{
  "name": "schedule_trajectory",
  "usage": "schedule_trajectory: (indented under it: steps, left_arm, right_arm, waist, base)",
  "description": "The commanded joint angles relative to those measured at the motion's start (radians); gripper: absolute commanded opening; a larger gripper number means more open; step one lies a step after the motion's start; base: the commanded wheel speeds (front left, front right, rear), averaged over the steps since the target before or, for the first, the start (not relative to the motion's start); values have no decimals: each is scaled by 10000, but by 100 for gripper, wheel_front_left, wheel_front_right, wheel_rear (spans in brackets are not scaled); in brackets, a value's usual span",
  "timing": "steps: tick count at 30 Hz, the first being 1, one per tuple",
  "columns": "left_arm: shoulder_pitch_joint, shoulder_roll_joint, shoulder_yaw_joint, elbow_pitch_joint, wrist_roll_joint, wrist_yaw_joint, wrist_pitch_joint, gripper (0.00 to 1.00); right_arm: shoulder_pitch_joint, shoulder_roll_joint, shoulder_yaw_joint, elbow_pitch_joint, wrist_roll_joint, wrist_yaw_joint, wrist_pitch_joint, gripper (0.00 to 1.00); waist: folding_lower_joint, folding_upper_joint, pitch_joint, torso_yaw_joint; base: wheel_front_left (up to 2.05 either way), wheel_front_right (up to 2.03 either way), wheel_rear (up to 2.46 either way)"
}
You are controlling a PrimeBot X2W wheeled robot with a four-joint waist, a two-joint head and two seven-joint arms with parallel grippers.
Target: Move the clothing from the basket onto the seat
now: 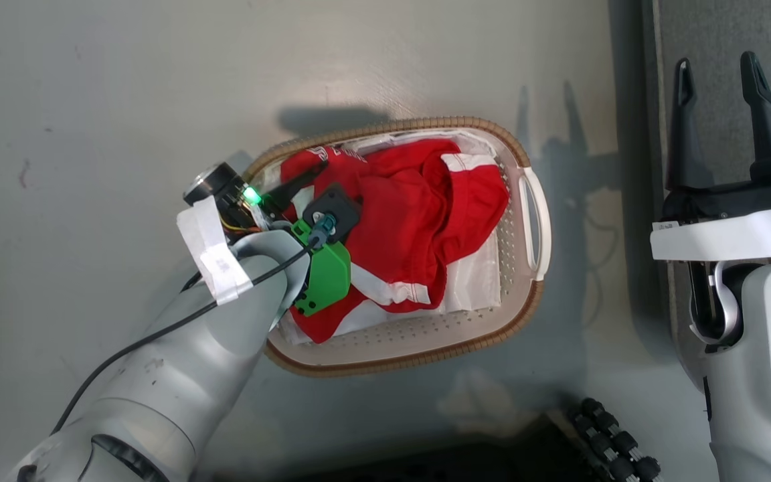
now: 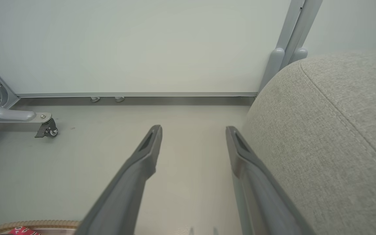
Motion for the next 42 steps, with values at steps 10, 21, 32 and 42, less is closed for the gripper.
schedule_trajectory:
  steps: [10, 21, 32, 42]
  left_arm:
    - [-299, 66, -348, 363, -498, 131, 171, 100]
    - [-345, 66, -851, 510, -1065, 219, 875, 2]
    - [315, 64, -1217, 147, -1674, 250, 232, 0]
    - [920, 256, -665, -629, -2207, 405, -450, 0]
  right_arm:
    - [-272, -28, 383, -4, 251, -6, -49, 100]
    - [-231, -28, 488, -58, 379, -7, -49, 100]
    - [48, -28, 460, 223, 144, -7, -49, 100]
    - [710, -34, 460, 632, -247, -7, -49, 100]
  waist:
    - [-2, 92, 614, -276]
    - [-2, 92, 841, -513]
    - [-2, 92, -26, -142]
    - [-2, 92, -1952, 493]
  base:
    - [0, 0, 0]
    - [0, 0, 0]
    - [0, 0, 0]
    - [0, 0, 0]
